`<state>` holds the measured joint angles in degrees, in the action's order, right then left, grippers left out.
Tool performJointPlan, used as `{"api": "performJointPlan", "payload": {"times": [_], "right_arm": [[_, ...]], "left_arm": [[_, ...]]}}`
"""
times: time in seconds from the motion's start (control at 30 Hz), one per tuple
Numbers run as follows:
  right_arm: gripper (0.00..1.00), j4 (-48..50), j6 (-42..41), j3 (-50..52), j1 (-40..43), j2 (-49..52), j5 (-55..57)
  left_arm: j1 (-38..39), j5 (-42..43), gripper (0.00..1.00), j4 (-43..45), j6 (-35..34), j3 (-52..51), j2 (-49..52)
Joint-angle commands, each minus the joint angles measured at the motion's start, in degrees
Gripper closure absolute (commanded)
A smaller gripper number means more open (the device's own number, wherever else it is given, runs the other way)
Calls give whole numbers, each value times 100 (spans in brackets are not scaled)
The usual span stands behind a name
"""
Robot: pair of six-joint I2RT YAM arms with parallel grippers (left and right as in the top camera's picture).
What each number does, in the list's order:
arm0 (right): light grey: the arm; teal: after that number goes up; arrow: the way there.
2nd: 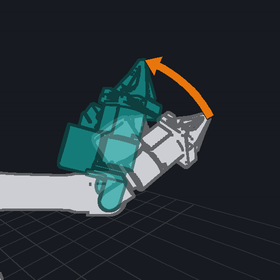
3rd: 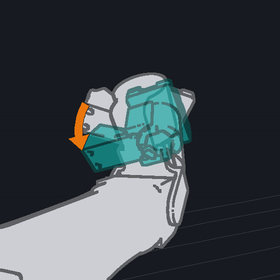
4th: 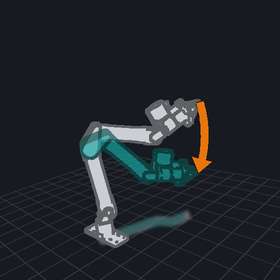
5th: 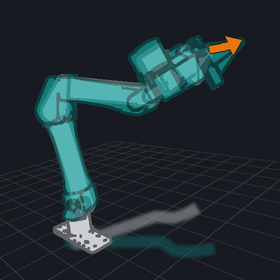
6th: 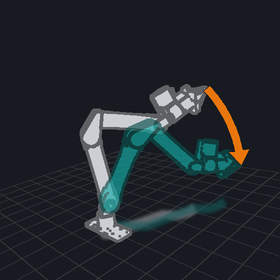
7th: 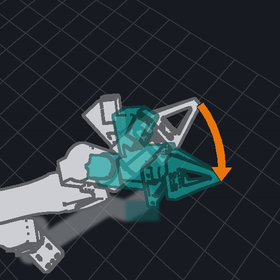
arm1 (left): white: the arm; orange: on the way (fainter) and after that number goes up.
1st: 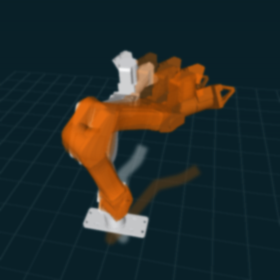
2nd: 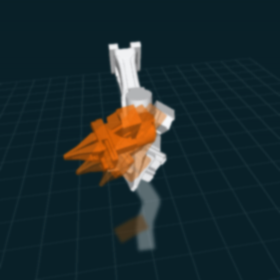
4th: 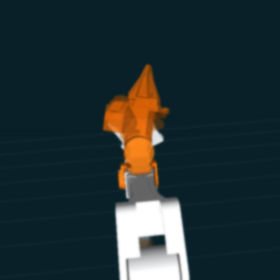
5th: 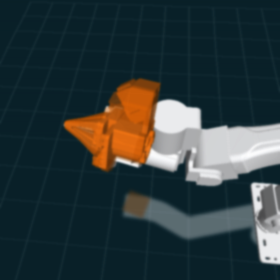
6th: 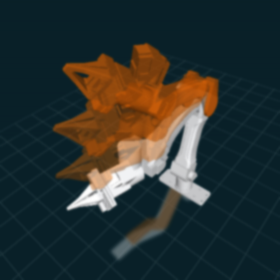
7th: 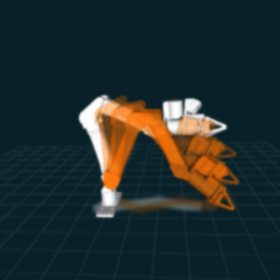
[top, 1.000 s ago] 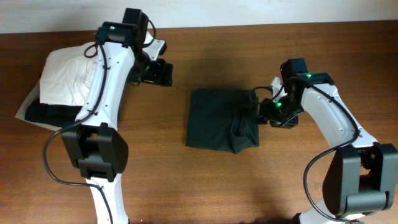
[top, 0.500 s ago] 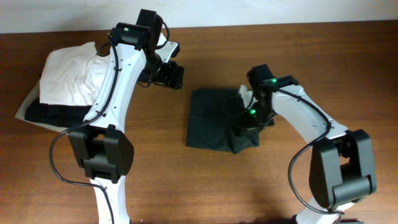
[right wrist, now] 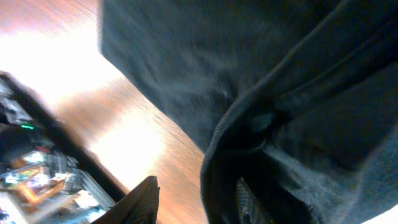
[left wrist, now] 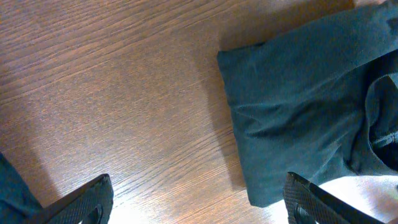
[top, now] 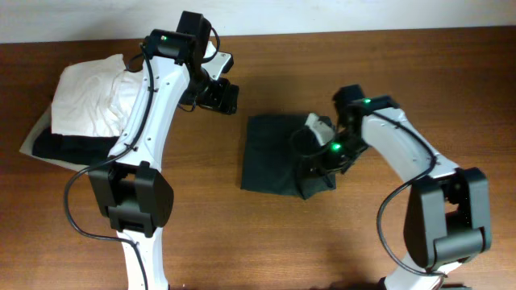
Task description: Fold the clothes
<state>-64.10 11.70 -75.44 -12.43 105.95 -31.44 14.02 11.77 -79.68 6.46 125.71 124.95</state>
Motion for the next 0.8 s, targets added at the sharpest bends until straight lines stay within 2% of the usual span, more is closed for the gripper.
{"api": "performJointPlan", "payload": {"times": [0.0, 0.03, 0.07, 0.13, 0.2, 0.3, 0.33, 0.37, 0.4, 0.47, 0.57, 0.6, 0.7, 0.77], "right_arm": [[69, 4, -710, -48, -470, -9, 1303], [92, 22, -1180, -48, -557, -9, 1987], [96, 57, -1515, -48, -520, -9, 2208], [96, 85, -1996, -48, -219, -11, 2205], [96, 42, -2420, -48, 435, -15, 2083], [95, -120, -2424, -48, 997, -15, 1805], [69, -236, -2424, -48, 1084, -15, 1818], [55, -339, -2428, -48, 1191, -15, 1821], [48, -365, -2492, -48, 1294, -15, 1816], [47, -219, -2485, -55, 1469, -15, 1803], [53, 494, -863, -81, 1574, -26, 107], [52, 678, -713, -79, 1521, -24, -166], [51, 1427, -748, -74, 1091, 24, -2], [48, 1698, -1045, -72, 796, 136, 706]], "left_arm": [[-31, -20, 13, 17, 101, 81, -11], [-31, -20, 13, 15, 101, 81, -11], [-31, -20, 13, 13, 101, 81, -11], [-31, -20, 13, 11, 101, 81, -11], [-31, -20, 13, 13, 101, 81, -11], [-31, -17, 13, 17, 101, 81, -11], [-31, -17, 13, 31, 101, 81, -11], [-31, -17, 13, 35, 101, 81, -11], [-31, -17, 13, 33, 101, 81, -11], [-28, -15, 13, 24, 98, 81, -11], [-28, -9, 13, -31, 98, 76, -11], [-28, 9, 13, -55, 96, 76, -11], [-24, 205, 13, -96, 96, 74, -11], [-17, 243, 13, -98, 96, 59, 9]]}}
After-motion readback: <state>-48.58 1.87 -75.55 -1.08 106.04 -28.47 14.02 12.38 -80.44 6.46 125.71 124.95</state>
